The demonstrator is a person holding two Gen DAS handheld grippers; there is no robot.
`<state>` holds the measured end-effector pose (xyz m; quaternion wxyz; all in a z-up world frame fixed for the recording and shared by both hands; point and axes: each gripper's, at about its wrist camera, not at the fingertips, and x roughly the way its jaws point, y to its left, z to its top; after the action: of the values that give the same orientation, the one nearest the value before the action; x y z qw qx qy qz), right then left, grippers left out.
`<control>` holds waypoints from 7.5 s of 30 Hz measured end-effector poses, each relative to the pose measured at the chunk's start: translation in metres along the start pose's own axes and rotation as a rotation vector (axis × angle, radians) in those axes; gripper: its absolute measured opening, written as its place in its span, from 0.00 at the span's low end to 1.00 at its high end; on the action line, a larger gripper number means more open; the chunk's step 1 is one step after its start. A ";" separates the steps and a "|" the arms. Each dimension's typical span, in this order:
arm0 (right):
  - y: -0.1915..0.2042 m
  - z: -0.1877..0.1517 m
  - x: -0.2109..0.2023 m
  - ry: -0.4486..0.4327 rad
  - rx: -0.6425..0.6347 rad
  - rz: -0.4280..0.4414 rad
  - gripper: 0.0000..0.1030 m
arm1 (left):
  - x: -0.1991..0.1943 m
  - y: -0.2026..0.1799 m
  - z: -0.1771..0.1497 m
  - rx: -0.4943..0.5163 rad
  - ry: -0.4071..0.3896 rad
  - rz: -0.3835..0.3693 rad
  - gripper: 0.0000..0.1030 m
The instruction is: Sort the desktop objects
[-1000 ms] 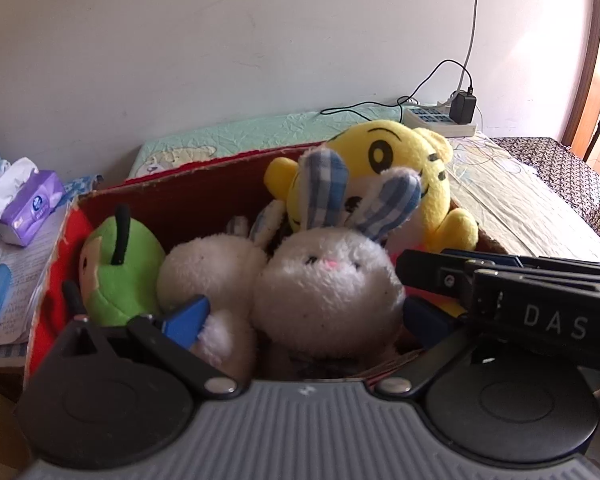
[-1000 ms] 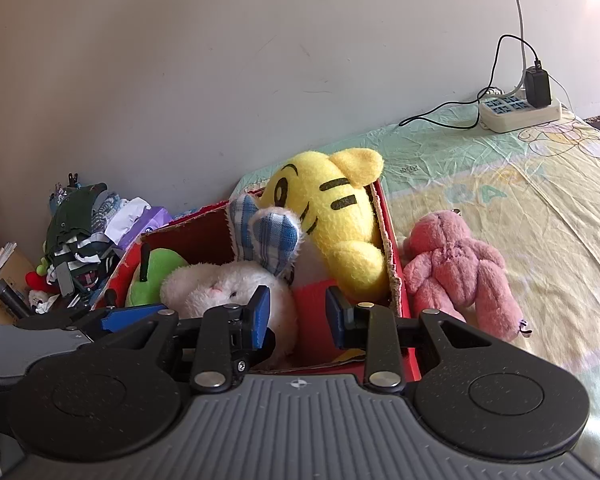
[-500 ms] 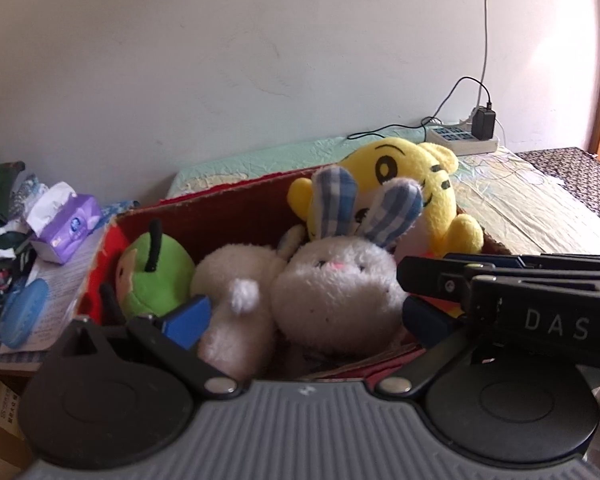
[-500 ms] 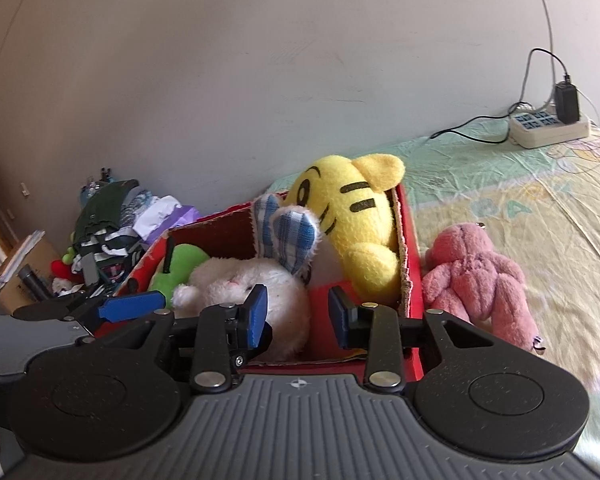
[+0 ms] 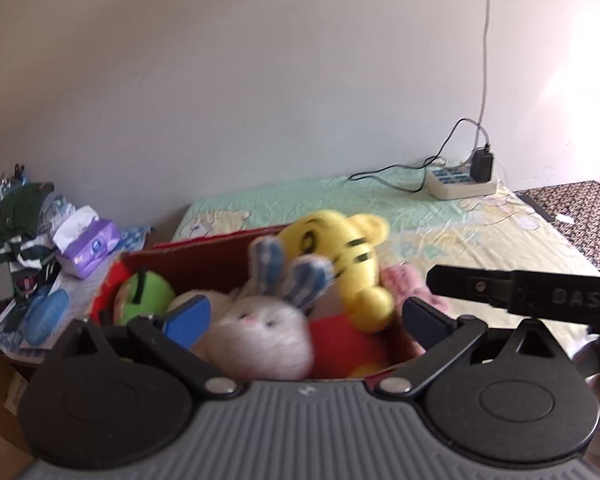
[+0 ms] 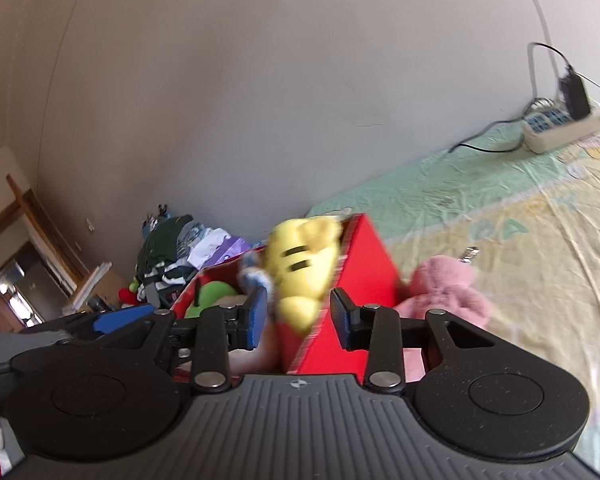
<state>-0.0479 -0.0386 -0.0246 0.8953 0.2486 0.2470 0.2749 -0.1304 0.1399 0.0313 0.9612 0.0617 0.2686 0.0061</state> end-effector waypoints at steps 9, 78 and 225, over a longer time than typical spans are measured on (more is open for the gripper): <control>-0.079 -0.002 0.001 0.153 0.033 -0.083 0.37 | 0.012 -0.082 0.004 0.002 0.013 -0.131 0.97; -0.225 0.008 -0.036 0.302 0.380 -0.019 0.27 | 0.166 -0.127 -0.029 -0.371 0.463 -0.576 0.48; -0.004 0.006 -0.058 0.206 -0.065 -0.563 0.64 | 0.001 -0.045 -0.006 -0.049 0.357 -0.056 0.99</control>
<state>-0.0850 -0.0792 -0.0044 0.9142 0.1123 0.3866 0.0476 -0.1340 0.0964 0.0205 0.8994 0.0285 0.4362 -0.0033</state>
